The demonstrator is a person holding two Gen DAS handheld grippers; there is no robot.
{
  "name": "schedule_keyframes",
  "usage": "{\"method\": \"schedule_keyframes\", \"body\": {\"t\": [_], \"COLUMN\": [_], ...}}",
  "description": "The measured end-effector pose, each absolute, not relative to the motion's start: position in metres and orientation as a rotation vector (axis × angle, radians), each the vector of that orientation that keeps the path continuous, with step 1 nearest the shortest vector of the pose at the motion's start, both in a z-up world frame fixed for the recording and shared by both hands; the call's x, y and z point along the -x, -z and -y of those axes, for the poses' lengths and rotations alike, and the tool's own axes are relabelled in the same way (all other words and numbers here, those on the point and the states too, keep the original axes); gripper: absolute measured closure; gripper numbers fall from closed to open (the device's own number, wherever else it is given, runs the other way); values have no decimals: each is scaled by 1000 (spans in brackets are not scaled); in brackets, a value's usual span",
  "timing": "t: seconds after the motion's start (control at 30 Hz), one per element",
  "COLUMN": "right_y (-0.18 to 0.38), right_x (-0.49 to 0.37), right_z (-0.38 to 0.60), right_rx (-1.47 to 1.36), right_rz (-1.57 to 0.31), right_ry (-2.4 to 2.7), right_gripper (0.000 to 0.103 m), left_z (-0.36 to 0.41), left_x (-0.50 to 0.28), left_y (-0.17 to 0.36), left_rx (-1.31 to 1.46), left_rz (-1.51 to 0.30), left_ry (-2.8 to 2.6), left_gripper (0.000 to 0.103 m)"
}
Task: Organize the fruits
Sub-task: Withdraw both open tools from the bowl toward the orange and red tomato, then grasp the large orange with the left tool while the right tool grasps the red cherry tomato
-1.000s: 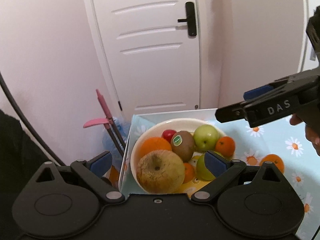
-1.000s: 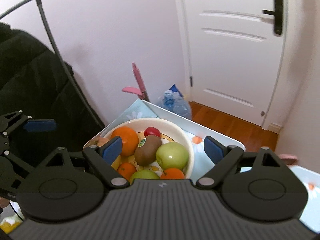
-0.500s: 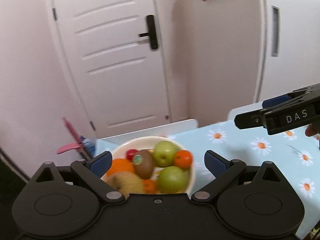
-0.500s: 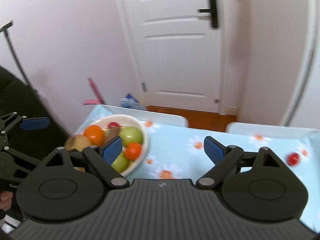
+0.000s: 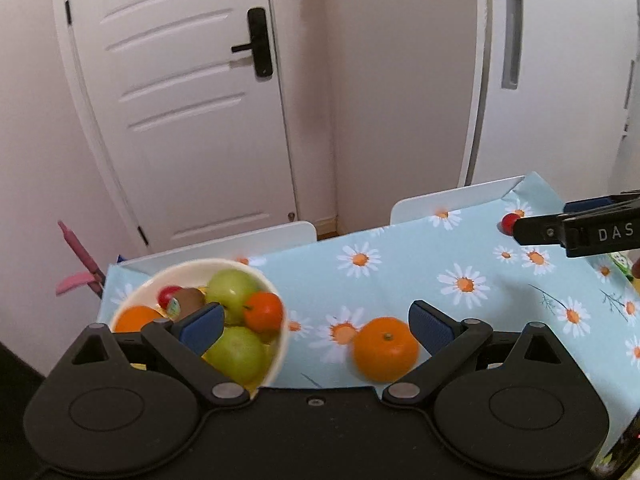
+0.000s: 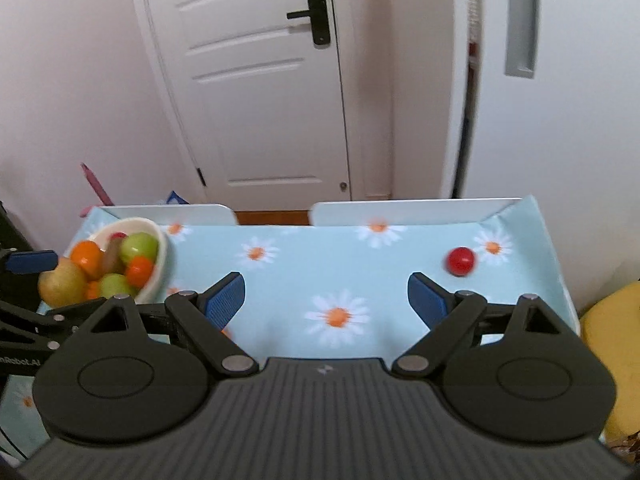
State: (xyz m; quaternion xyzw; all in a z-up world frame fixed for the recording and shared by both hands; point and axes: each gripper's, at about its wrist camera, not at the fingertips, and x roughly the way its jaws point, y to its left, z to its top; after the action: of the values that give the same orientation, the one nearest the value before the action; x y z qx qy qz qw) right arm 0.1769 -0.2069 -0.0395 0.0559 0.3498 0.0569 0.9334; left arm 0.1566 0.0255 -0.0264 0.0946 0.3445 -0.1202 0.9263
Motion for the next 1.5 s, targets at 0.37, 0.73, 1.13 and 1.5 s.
{"method": "schedule_keyframes", "body": {"t": [0.37, 0.73, 1.13, 1.5], "right_y": [78, 104, 138, 153], "right_x": [-208, -233, -261, -278], "right_z": [270, 301, 308, 315], "right_rx": [-24, 9, 31, 33], "right_rz": [-760, -752, -772, -782], "right_ry": [-186, -248, -246, -226], "right_gripper": [0, 0, 2, 11], "left_z": [39, 77, 78, 67], "left_x": [-154, -153, -178, -186], "left_y": [53, 82, 119, 131], "left_rx": [-151, -142, -120, -102], "left_rz": [-743, -725, -754, -782], "left_ry": [89, -29, -95, -155], "left_gripper": [2, 2, 11, 40]}}
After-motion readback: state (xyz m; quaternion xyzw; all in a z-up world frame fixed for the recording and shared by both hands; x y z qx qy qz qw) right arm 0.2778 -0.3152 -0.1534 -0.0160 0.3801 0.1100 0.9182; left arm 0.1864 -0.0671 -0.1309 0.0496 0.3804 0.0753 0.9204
